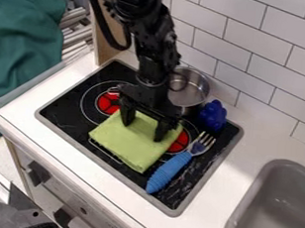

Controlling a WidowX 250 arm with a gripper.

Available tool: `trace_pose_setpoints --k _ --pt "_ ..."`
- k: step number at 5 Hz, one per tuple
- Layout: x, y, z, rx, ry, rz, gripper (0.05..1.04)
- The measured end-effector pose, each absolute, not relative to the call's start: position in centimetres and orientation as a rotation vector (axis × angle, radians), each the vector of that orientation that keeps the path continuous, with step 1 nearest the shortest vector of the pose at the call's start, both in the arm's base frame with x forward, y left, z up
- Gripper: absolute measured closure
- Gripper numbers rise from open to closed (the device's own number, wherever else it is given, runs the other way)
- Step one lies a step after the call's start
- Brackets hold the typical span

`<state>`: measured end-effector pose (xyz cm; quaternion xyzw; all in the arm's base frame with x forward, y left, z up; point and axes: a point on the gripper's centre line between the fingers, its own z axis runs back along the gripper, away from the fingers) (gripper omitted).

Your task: Moved the green cloth from the left burner to the right burner

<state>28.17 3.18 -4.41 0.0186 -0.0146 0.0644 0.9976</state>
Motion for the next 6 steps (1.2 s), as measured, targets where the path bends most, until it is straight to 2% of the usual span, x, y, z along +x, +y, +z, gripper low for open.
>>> trace_pose_setpoints --k 2,3,4,5,6 --pt "27.4 2.5 -3.8 0.048 -0.031 0.126 0.085" --pt "28.6 2.6 -2.4 0.051 -0.089 0.104 0.085" --pt "29.4 3.0 0.2 0.07 -0.153 0.111 0.085" --pt "29.5 3.1 1.6 0.075 -0.178 0.124 0.085" --pt "28.7 3.2 2.7 0.081 -0.151 0.153 0.085"
